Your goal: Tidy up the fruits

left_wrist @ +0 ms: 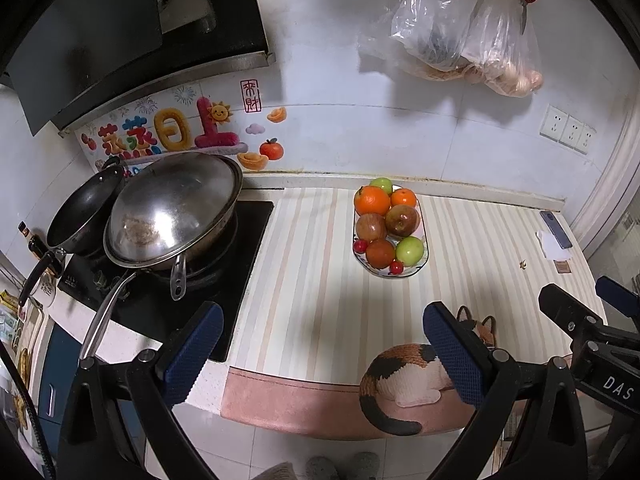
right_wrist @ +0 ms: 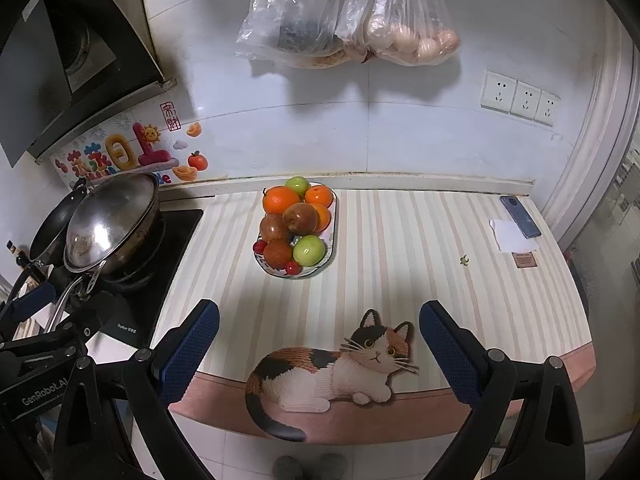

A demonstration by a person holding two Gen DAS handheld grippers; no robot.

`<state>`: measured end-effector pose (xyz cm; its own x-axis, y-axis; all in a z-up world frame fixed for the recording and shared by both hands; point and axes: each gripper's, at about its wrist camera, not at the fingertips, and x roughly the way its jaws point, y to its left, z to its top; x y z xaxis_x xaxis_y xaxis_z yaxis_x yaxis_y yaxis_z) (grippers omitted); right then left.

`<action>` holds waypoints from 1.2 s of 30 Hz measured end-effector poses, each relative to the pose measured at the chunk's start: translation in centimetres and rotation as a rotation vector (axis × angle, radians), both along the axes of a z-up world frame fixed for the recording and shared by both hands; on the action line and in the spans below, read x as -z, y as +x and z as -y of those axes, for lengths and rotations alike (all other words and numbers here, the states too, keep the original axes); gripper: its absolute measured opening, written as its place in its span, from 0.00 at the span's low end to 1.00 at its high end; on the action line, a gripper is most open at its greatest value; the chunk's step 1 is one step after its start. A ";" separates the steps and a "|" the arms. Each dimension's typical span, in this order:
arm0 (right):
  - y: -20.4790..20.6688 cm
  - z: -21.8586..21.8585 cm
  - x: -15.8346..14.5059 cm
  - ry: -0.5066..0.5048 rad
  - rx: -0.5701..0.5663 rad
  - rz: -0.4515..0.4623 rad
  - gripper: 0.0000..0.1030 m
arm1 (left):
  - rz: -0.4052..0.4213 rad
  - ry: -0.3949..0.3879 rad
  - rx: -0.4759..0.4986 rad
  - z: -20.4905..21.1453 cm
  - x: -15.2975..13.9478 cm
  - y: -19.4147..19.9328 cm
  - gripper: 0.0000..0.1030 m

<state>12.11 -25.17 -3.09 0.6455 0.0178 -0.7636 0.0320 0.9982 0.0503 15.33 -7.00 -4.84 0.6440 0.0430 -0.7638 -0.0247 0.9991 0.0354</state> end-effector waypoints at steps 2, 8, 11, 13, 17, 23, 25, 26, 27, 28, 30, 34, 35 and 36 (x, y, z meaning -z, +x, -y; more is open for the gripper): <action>0.0 0.0 -0.1 -0.003 0.001 0.003 0.99 | 0.004 -0.001 -0.001 0.0 -0.1 -0.1 1.00; -0.1 -0.1 -0.1 -0.004 0.000 0.002 0.99 | 0.014 -0.003 -0.007 -0.1 -0.3 -0.3 1.00; 0.0 -0.2 -0.2 -0.001 -0.001 0.002 0.99 | 0.016 -0.003 -0.007 -0.1 -0.4 -0.3 1.00; 0.0 -0.2 -0.2 -0.002 -0.003 0.003 0.99 | 0.018 -0.003 -0.008 -0.1 -0.5 -0.4 1.00; 0.0 -0.2 -0.3 -0.002 -0.004 0.005 0.99 | 0.018 -0.003 -0.008 -0.1 -0.5 -0.4 1.00; 0.0 -0.2 -0.5 0.002 -0.004 0.007 0.99 | 0.024 0.000 -0.008 -0.1 -0.7 -0.4 1.00; 0.1 -0.2 -0.6 -0.001 -0.002 0.007 0.99 | 0.024 -0.002 -0.006 0.0 -0.8 -0.3 1.00; 0.1 -0.2 -0.6 0.002 -0.004 0.006 0.99 | 0.024 0.000 -0.005 0.0 -0.8 -0.4 1.00; 0.1 -0.2 -0.6 0.001 -0.003 0.006 0.99 | 0.025 0.002 -0.004 0.0 -0.9 -0.3 1.00; 0.1 -0.2 -0.6 -0.003 -0.004 0.008 0.99 | 0.025 0.000 -0.004 0.0 -0.9 -0.4 1.00; 0.0 -0.2 -0.6 0.000 -0.003 0.007 0.99 | 0.027 -0.001 -0.004 0.1 -1.0 -0.3 1.00; 0.0 -0.2 -0.7 -0.001 0.001 0.010 0.99 | 0.028 -0.001 -0.005 0.1 -1.0 -0.3 1.00; 0.0 -0.2 -0.7 -0.002 0.002 0.011 0.99 | 0.028 0.000 -0.005 0.1 -0.9 -0.3 1.00; 0.1 -0.2 -0.7 -0.002 0.003 0.012 0.99 | 0.029 0.000 -0.004 0.1 -1.0 -0.3 1.00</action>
<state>12.16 -24.98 -2.36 0.6547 0.0148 -0.7557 0.0341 0.9982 0.0491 15.04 -7.10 -3.87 0.6654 0.0455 -0.7451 -0.0294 0.9990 0.0348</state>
